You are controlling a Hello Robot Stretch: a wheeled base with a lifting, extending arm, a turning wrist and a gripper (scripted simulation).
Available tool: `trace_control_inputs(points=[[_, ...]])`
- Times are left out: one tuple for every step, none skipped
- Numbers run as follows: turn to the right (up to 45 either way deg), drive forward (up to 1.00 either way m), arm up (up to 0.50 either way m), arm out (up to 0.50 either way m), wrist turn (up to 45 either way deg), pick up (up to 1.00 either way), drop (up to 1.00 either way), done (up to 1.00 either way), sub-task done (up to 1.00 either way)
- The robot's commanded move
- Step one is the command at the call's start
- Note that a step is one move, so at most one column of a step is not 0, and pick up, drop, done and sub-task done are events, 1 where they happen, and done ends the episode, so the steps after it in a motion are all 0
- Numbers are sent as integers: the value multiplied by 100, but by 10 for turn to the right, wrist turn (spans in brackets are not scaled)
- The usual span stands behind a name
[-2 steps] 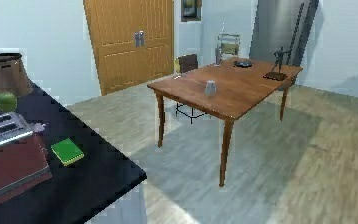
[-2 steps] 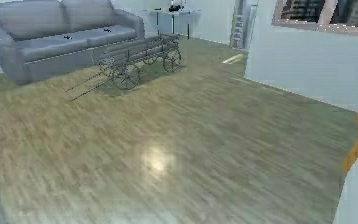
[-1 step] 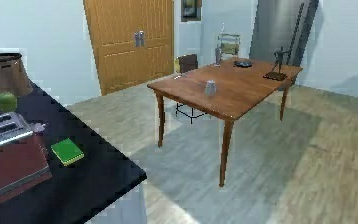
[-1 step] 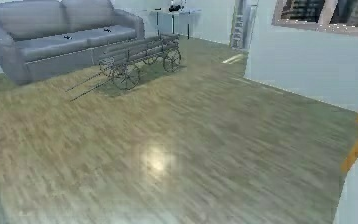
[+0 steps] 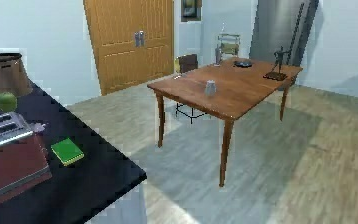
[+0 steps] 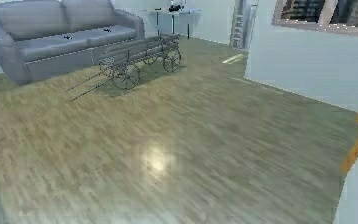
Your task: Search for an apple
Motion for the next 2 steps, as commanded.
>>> trace_control_inputs(points=[[-450, 0, 0, 0, 0, 0, 0, 0, 0], [-450, 0, 0, 0, 0, 0, 0, 0, 0]])
